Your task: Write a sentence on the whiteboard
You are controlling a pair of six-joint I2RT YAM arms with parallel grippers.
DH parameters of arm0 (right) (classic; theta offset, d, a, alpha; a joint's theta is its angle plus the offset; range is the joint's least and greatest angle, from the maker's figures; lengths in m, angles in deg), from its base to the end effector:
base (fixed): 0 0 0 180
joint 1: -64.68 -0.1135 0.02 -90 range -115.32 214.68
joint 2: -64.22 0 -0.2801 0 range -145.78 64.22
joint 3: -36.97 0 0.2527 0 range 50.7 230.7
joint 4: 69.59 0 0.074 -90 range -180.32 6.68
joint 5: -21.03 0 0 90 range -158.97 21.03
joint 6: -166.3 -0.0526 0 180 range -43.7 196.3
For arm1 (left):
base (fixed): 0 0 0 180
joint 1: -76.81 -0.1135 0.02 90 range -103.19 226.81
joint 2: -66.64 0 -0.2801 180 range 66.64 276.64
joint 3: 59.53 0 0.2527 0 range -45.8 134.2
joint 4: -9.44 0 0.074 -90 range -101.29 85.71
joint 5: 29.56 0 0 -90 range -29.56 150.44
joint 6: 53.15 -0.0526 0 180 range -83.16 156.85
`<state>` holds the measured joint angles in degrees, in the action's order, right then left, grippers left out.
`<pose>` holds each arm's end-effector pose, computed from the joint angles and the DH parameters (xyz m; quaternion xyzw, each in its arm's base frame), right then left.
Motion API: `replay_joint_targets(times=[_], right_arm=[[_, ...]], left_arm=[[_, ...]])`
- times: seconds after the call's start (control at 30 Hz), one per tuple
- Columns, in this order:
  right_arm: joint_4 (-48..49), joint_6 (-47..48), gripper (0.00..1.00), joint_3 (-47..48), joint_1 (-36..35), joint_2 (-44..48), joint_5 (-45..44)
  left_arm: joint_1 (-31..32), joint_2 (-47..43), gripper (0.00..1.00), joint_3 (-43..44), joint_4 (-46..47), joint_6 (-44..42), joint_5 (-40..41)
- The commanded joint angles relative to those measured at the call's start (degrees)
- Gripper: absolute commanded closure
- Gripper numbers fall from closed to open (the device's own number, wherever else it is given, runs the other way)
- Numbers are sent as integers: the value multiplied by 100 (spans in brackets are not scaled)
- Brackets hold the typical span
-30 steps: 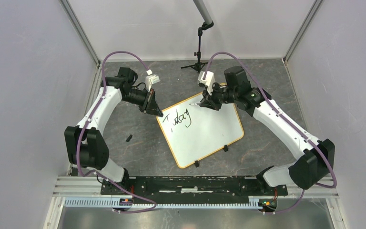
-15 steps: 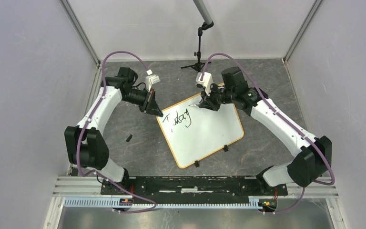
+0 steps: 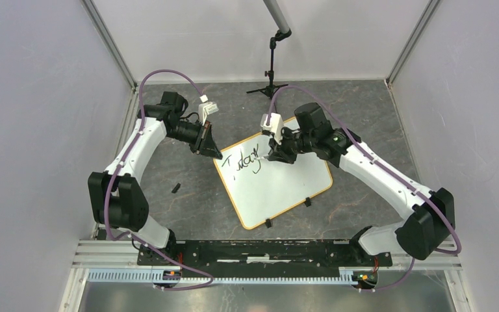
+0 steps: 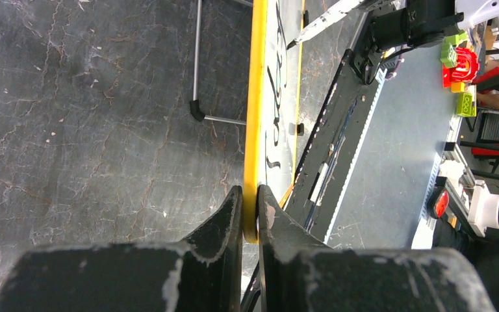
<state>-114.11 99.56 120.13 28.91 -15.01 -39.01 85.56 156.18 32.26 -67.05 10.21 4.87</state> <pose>0.2366 0.2028 0.3282 -0.5264 0.7105 0.2774 0.3758 0.2884 -0.0883 0.3037 0.3273 0.8155 -0.4373 0.1916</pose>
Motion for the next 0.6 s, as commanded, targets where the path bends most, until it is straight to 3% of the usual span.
replay_joint_targets(times=[0.0, 0.57], right_arm=[[-32, -27, 100, 120, -20, 315, 45], [180, -4, 100, 7, 237, 315, -607]], left_arm=[[145, 45, 98, -23, -29, -248, 256], [145, 11, 97, -45, -29, -250, 240]])
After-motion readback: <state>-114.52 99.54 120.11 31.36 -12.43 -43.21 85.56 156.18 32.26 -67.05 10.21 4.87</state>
